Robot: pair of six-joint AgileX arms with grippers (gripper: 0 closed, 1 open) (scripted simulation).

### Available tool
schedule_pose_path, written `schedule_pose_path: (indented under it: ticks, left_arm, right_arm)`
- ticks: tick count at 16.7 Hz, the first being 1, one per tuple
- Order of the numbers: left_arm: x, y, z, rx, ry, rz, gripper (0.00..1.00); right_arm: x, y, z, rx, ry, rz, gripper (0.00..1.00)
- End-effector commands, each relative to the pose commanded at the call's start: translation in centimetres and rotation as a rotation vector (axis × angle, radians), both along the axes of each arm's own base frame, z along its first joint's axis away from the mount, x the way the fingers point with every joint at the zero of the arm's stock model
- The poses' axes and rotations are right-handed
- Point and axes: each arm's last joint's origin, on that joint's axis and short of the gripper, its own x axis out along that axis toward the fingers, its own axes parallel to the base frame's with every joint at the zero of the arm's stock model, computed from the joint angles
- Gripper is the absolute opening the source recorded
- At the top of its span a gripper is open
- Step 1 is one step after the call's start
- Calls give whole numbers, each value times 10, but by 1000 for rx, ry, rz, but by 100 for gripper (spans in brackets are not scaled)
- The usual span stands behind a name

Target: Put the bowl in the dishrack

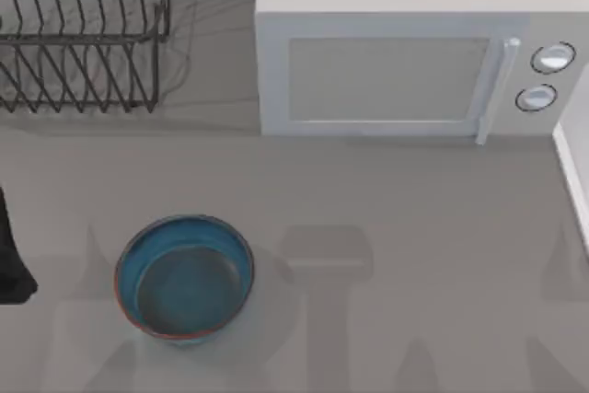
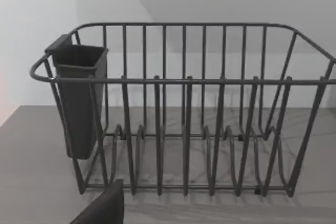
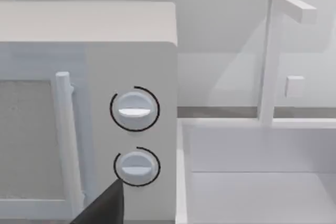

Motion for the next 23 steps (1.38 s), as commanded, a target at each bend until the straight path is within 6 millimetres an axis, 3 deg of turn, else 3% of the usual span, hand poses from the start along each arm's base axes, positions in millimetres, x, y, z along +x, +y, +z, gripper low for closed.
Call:
schedule_pose_path:
  ticks: [5,9,12,16,20,23]
  left_arm:
    - [0,-4,11,-32,55,-36,100]
    - [8,-16,51,-120,248,-125,100]
    - [31,-33,82,-176,498,-183,100]
    - [82,-76,102,-185,910,-199,100]
    - [127,-136,94,-119,1266,-143,100]
    - [146,-179,83,-58,1436,-86,100]
  right_arm:
    - [0,0,0,0,0,0,100]
    - [0,0,0,0,0,0,100]
    - [0,0,0,0,0,0,100]
    - [0,0,0,0,0,0,100]
    - [0,0,0,0,0,0,100]
    - [0,0,0,0,0,0,100]
